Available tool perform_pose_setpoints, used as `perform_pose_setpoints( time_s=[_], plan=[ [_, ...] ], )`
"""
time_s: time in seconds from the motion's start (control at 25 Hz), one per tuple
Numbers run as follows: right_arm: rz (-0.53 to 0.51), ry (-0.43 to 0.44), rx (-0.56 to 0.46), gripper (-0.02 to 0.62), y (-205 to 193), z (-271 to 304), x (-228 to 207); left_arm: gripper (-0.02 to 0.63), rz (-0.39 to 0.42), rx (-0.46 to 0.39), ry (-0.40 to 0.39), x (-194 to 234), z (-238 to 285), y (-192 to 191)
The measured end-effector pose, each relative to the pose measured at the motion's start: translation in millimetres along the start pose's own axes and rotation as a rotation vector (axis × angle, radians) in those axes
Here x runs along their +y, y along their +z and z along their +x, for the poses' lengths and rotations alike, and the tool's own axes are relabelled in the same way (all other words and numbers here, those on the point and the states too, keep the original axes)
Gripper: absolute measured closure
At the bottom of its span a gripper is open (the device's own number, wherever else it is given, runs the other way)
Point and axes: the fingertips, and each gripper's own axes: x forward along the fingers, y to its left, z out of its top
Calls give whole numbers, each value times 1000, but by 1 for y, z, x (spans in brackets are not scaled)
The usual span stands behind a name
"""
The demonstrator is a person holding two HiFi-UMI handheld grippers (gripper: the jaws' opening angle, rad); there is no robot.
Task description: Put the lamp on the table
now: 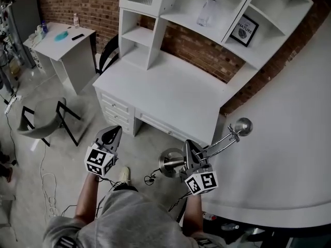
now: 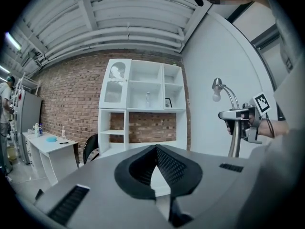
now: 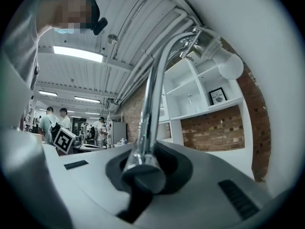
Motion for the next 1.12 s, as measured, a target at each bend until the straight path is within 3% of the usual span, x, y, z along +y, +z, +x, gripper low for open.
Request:
perform_pose_setpoints(
  time_s=[0.6, 0.8, 1.12],
  plan=[
    [-9, -74, -8, 575, -18, 130, 5, 601, 8, 4, -80, 117, 71, 3],
    [-39, -88, -22, 575, -15, 159, 9, 601, 8, 9, -112, 135, 86, 2],
    [8, -106, -4, 577, -23, 190, -14, 601, -7, 7, -136, 146, 120, -3]
  ],
)
